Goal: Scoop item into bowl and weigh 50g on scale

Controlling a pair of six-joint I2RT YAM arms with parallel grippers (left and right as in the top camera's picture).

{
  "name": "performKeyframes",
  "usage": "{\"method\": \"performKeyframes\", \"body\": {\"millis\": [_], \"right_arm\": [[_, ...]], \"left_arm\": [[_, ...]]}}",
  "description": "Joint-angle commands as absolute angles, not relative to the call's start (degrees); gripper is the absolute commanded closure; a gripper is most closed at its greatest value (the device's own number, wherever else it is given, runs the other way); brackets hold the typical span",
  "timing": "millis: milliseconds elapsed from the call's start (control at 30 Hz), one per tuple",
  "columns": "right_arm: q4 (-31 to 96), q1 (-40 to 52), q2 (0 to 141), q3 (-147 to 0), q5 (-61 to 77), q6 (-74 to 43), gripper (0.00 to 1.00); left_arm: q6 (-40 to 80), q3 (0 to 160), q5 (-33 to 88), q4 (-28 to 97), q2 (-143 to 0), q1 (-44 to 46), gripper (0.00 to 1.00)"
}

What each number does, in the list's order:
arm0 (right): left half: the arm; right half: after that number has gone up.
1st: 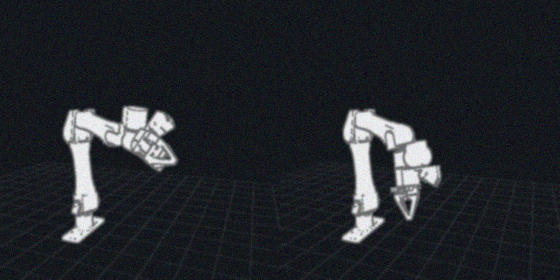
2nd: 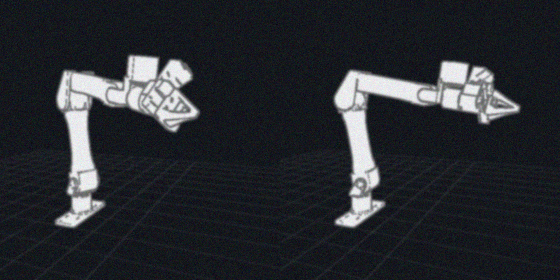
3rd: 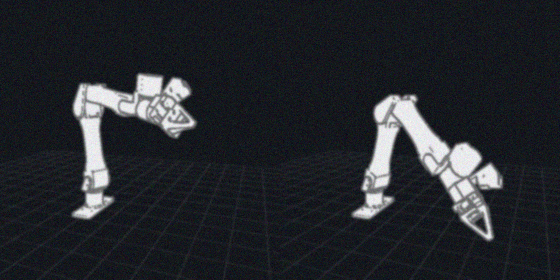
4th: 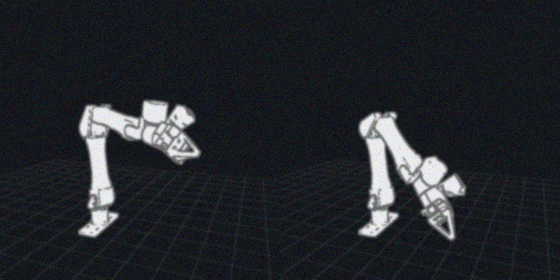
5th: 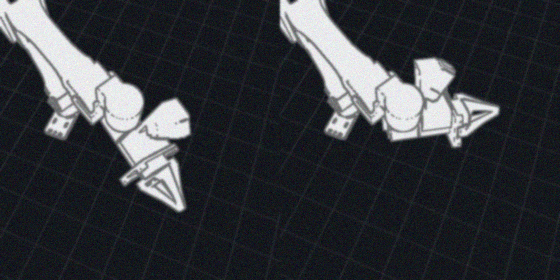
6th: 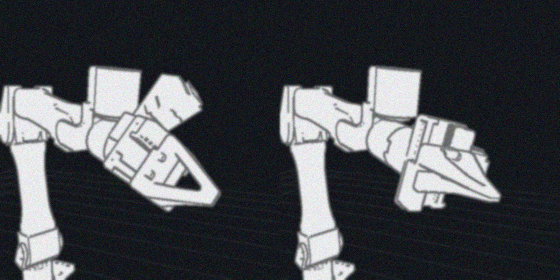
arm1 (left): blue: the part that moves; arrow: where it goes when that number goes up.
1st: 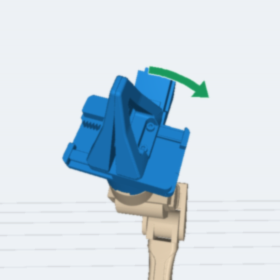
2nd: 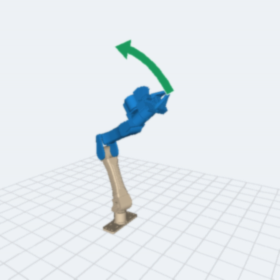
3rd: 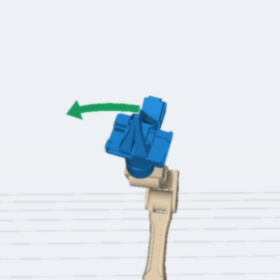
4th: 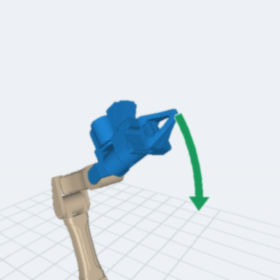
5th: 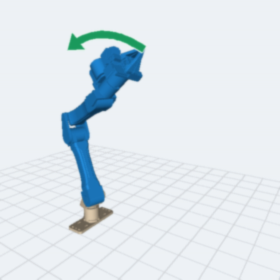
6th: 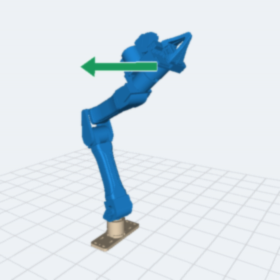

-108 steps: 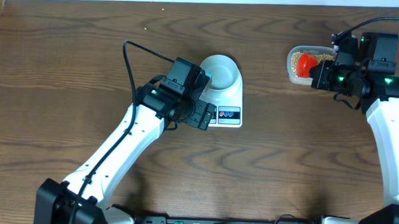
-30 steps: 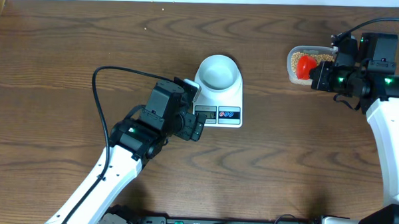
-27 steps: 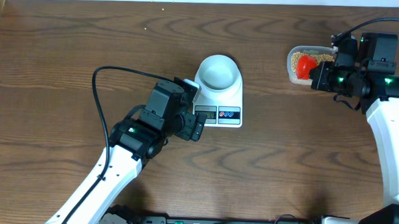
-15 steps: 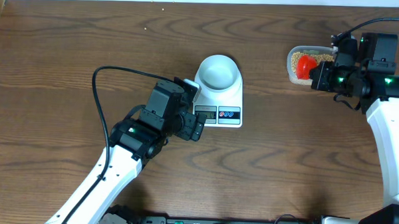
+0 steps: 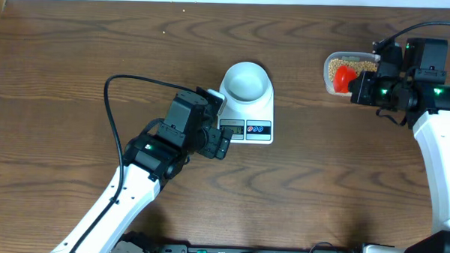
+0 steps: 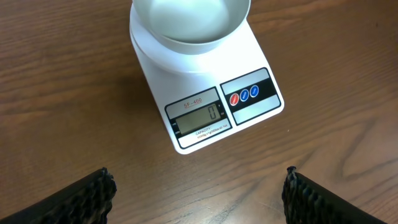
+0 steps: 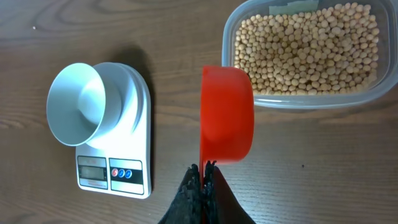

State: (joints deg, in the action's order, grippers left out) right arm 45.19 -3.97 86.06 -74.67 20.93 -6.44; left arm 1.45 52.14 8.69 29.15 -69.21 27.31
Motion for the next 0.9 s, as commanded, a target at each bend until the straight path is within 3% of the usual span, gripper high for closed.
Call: {"method": "performKeyframes", "body": {"millis": [0,867], "right_arm": [[45.74,-4.29,85.10,-75.68,20.71,-5.50,0.99],[46.96,-4.29,85.10,-75.68,21.15,-5.45,0.99]], "left_arm": [[0.86,52.18,8.99,29.30,-68.82,27.07,0.12],[0.89,52.18,8.99,29.28,-68.82,27.07,0.12]]}}
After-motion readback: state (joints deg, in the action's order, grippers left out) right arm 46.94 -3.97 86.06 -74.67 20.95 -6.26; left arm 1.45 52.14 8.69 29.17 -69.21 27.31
